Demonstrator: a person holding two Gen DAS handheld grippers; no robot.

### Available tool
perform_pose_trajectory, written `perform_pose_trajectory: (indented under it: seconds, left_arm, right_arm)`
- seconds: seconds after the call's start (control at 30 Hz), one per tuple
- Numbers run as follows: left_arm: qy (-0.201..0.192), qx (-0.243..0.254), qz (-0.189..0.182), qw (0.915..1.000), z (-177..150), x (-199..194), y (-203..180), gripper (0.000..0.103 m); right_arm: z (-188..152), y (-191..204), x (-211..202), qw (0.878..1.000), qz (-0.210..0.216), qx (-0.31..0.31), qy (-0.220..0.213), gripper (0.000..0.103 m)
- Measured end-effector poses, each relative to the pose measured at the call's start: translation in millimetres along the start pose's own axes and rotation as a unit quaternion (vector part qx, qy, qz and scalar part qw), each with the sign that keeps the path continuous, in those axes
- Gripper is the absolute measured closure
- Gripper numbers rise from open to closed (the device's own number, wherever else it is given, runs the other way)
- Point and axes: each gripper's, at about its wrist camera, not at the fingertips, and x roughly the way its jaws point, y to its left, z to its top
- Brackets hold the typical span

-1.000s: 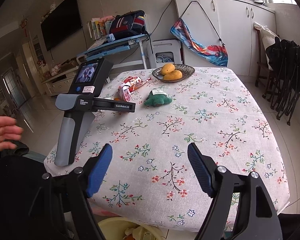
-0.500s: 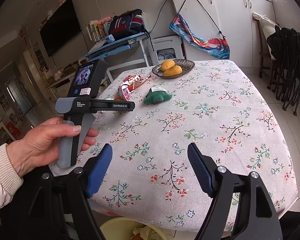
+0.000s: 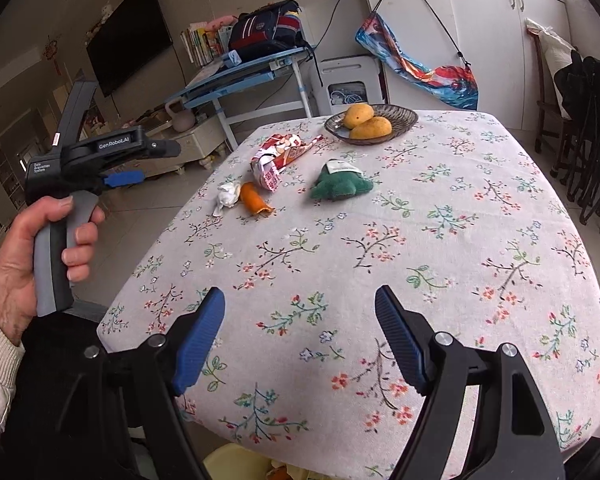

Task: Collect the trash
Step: 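Reach the right gripper to the orange peel and close on it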

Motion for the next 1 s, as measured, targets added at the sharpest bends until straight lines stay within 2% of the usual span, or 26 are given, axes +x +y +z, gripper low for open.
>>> perform_pose_trajectory:
  seconds: [0.2, 0.37, 0.5, 0.57, 0.63, 0.67, 0.87, 1.0]
  left_arm:
    - [-0.014, 0.001, 0.020, 0.9997, 2, -1, 4, 0.007]
    - [-0.009, -0.005, 0.010, 0.9999, 3, 0, 5, 0.007]
    - [-0.004, 0.000, 0.008, 1.0000, 4, 1, 2, 0.007]
    - [0.002, 0.008, 0.008, 0.9999, 3, 5, -1, 0.007]
    - [0.011, 0.015, 0.011, 0.9998, 2, 10, -5, 0.007]
    - [0.017, 0.019, 0.010, 0.9996, 2, 14, -7, 0.007]
    - [0.050, 0.051, 0.020, 0.9972, -8, 40, -23, 0.007]
    - [0.064, 0.077, 0.034, 0.9944, -12, 59, -39, 0.007]
  right_arm:
    - [35, 33, 49, 0.999, 0.018, -0.037, 0.010, 0.032]
    - [61, 48, 98, 0.996, 0.001, -0.073, 0.045, 0.048]
    - [69, 51, 128, 0.993, -0.012, -0.092, 0.076, 0.057]
    - [69, 52, 137, 0.991, -0.012, -0.102, 0.088, 0.070]
    - [67, 52, 139, 0.990, -0.009, -0.109, 0.094, 0.084]
    - [65, 51, 137, 0.990, -0.008, -0.110, 0.093, 0.085]
    - [43, 36, 102, 0.990, -0.003, -0.097, 0.103, 0.087]
    - [18, 10, 62, 0.990, -0.023, -0.077, 0.112, 0.087]
